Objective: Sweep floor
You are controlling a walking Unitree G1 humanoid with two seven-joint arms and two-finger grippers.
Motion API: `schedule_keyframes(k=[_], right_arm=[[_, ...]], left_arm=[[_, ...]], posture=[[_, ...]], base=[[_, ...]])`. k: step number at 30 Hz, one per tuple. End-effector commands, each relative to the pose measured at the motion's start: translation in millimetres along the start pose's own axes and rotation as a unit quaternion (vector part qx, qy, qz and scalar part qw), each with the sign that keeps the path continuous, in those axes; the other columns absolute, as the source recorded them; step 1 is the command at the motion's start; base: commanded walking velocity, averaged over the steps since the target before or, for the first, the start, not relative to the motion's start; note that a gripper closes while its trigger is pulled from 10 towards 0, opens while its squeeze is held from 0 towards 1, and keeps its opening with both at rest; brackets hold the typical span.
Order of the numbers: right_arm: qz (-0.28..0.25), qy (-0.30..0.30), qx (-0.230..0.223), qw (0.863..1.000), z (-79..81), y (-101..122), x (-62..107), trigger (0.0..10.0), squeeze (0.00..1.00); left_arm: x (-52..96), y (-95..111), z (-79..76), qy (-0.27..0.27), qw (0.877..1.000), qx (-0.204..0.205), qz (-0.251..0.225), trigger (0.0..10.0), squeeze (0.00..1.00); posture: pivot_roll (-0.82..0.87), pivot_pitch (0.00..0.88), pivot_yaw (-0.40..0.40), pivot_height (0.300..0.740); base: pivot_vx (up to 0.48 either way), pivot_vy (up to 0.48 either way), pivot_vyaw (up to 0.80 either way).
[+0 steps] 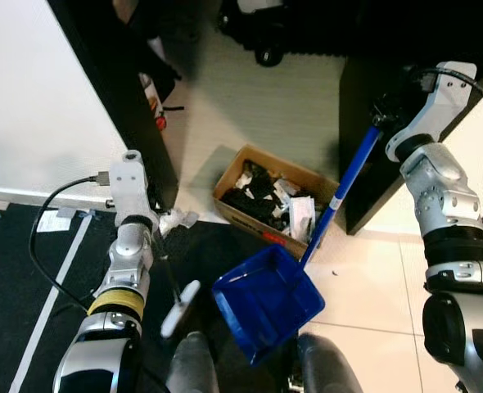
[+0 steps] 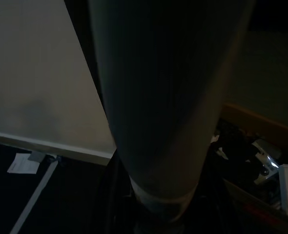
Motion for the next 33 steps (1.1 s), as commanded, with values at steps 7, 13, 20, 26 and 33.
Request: schedule_keyframes(k=[7,13,20,26,33], right_arm=[[0.019,-0.011,0.025,0.999,4.2,-25.1,8.4,10.0,0.0],[0.03,-0.077,0.062,0.995,-12.2,-47.3,22.1,10.0,0.0],[0.029,-0.155,0.072,0.985,-36.1,-69.5,46.0,10.0,0.0],[0.021,-0.214,0.002,0.977,-44.1,-92.1,66.2,10.0,0.0],[0.027,-0.256,-0.033,0.966,-46.1,-111.4,81.3,10.0,0.0]], left_arm=[[5.6,-9.1,4.4,0.005,1.0,-0.021,0.008,10.0,0.0],[6.5,-11.1,3.3,0.0,0.999,-0.039,0.008,10.0,0.0],[9.2,-17.8,1.7,-0.006,0.999,-0.047,0.016,10.0,0.0],[8.0,-6.9,-0.4,0.007,0.999,-0.043,-0.027,10.0,0.0],[5.2,14.1,-1.9,0.02,0.995,-0.022,-0.09,10.0,0.0]], posture=[[0.0,0.092,-0.021,0.74],[0.0,0.09,-0.019,0.74],[0.0,0.088,-0.006,0.74],[-0.01,0.092,0.0,0.74],[0.0,0.095,0.008,0.74]], base=[[0.0,0.0,0.0],[0.0,0.0,0.0],[0.0,0.0,0.0],[0.0,0.0,0.0],[0.0,0.0,0.0]])
Point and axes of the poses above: a point about 5 cm out from each wrist's last joint towards the gripper, its own x axis pointing back from the gripper into the wrist, its own y axis along the axis of the wrist's last joint, z = x × y, the point moved 1 cm from there along -x, pointing out of the wrist towards the gripper, and after that the axes turned 4 degrees about x, right-handed, at the moved point
